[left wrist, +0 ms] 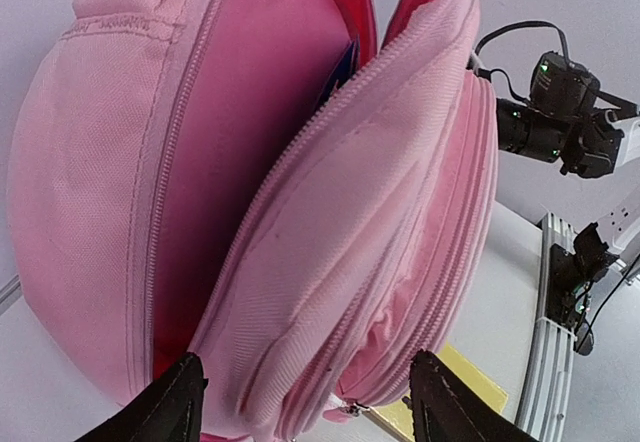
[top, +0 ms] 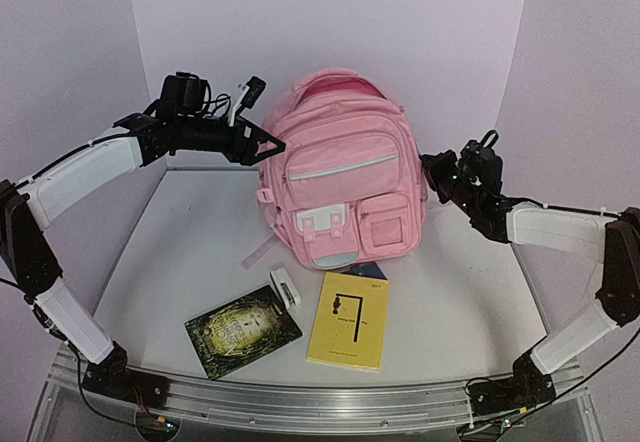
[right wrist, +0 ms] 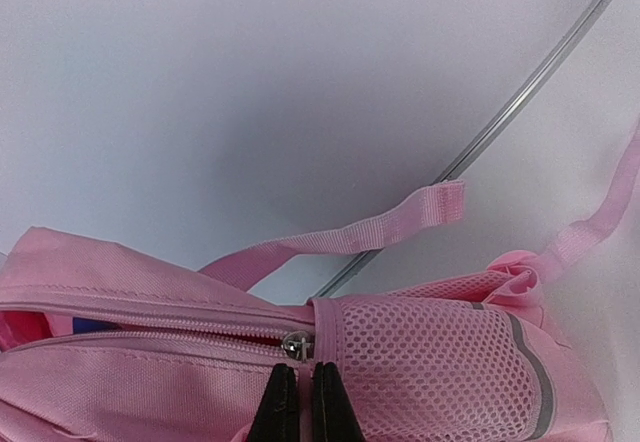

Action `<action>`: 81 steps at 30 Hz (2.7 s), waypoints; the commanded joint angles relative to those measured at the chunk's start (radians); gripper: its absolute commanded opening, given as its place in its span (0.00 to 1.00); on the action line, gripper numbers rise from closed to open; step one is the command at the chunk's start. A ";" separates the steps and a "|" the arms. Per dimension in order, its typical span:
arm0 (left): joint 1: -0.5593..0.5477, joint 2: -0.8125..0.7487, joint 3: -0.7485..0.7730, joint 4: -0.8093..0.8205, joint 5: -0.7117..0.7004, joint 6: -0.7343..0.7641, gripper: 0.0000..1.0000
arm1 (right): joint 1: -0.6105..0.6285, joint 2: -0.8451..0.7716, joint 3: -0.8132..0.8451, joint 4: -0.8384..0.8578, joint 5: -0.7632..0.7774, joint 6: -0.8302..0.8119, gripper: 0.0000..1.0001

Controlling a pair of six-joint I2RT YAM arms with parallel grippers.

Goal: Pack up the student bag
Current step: Zip the student bag at the center of the board.

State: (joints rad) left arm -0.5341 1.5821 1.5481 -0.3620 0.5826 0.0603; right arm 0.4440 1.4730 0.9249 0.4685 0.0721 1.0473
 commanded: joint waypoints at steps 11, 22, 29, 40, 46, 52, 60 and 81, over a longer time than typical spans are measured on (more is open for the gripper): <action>-0.031 0.063 0.058 0.043 0.007 0.062 0.01 | -0.017 -0.112 -0.131 0.020 0.075 0.020 0.00; -0.034 0.042 0.074 -0.089 0.006 0.201 0.00 | -0.082 -0.141 -0.057 0.021 -0.103 0.069 0.00; -0.047 0.029 0.096 -0.166 -0.073 0.304 0.00 | -0.090 -0.204 -0.006 0.021 -0.210 0.093 0.00; -0.049 0.036 0.118 -0.194 -0.104 0.334 0.00 | -0.091 -0.221 0.064 0.019 -0.282 0.101 0.00; -0.049 0.046 0.135 -0.144 -0.104 0.280 0.00 | -0.088 -0.193 0.181 -0.059 -0.313 -0.003 0.00; -0.049 0.076 0.188 -0.114 -0.043 0.225 0.00 | -0.069 -0.149 0.358 -0.267 -0.294 -0.162 0.00; -0.050 0.092 0.224 -0.102 -0.012 0.200 0.00 | 0.016 -0.053 0.595 -0.475 -0.216 -0.345 0.00; -0.052 0.169 0.306 -0.066 0.080 0.129 0.00 | 0.312 0.219 0.941 -0.603 -0.062 -0.595 0.00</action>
State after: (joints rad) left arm -0.5810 1.7554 1.7721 -0.5396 0.5797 0.2223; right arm 0.7004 1.6421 1.7731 -0.1819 -0.0092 0.5148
